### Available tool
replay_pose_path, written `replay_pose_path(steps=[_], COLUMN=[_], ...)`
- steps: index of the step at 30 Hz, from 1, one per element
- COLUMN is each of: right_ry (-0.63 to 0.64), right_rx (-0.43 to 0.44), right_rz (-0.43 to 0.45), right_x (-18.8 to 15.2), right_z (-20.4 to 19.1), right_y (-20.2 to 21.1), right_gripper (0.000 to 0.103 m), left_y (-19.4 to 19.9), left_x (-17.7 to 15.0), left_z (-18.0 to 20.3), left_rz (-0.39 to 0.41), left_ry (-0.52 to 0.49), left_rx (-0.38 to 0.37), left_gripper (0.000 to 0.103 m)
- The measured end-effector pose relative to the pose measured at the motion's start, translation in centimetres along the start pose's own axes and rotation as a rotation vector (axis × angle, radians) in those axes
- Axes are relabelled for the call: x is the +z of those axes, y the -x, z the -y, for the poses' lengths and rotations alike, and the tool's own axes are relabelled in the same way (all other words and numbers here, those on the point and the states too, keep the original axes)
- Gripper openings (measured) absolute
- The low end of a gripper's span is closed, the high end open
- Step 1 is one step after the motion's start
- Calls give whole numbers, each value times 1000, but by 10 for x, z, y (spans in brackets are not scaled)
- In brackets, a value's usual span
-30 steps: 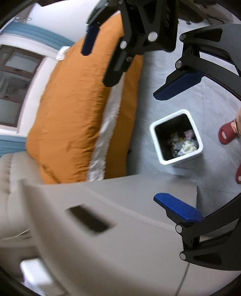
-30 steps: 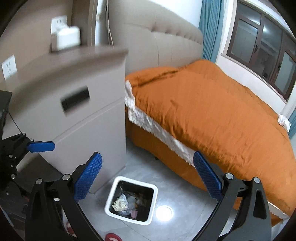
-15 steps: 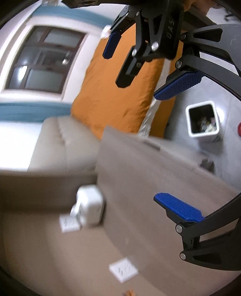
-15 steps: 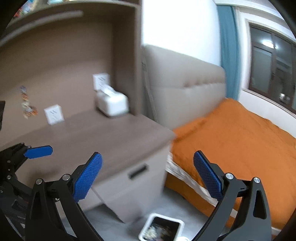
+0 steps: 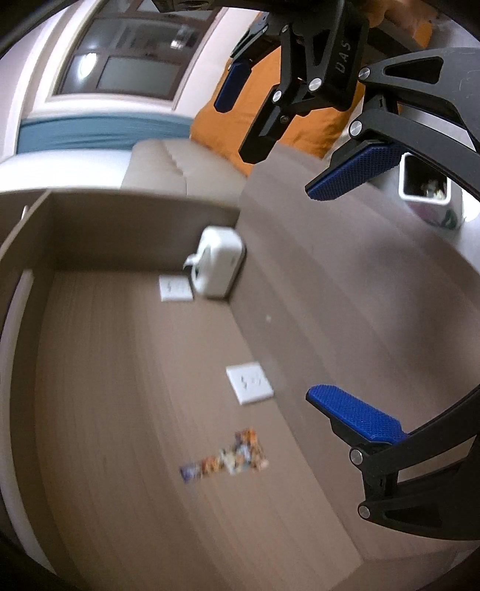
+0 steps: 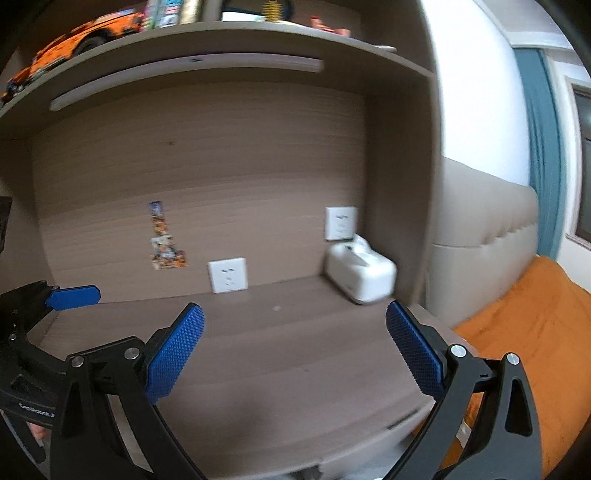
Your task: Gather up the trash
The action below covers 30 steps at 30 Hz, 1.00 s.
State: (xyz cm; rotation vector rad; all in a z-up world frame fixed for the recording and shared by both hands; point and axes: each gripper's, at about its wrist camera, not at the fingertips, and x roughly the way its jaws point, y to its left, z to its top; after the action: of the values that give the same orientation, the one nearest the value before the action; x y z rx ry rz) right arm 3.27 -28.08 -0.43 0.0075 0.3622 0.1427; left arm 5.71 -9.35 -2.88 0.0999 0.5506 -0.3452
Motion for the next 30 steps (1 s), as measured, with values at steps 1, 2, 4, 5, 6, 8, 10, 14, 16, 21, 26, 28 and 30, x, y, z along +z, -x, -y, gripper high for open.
replay_pose_path(steps=[1,2,4,5,6,8,10,14,16,21,26,28,30], right_ry=[8,13,16,16,14,7,11,26,34,35,40,42,41], right_rx=[11,21,36,43,46,54,54,48,42,18,0,-7,-13], right_rz=[-1,-3,-5,-6,-6,-5,-9,2,13,22,25,23,23], right_x=[2,4,8,10,12,16,19,27,31,39,42,42,42], right_z=[-8,-15,-26,-30,-33,-40,-46,-57,-62,-71,-78,-80,-81], right_y=[-3,-7,-14,-17,-19,-25,-31,-38,-40,-46,-50,-52,-53], right_gripper=[98,98,98,98,98,98,98,98,98,98,98,98,98], left_y=[2,5,8,9,10,12,14,12,11,4,-2,-3,-3], left_x=[0,0,2,3,3,6,8,11,13,17,20,21,23], left_z=[-7,-14,-27,-35,-41,-52,-61,-76,-81,-92,-103,-106,-110], left_rz=[1,2,4,9,11,20,30,41,47,48,42,41,42], left_ry=[5,11,32,45,50,56,59,44,29,12,18,23,24], left_rx=[11,17,24,31,36,51,62,74,79,66,55,48,41], left_gripper=[98,98,98,98,98,98,98,98,98,98,98,98,98])
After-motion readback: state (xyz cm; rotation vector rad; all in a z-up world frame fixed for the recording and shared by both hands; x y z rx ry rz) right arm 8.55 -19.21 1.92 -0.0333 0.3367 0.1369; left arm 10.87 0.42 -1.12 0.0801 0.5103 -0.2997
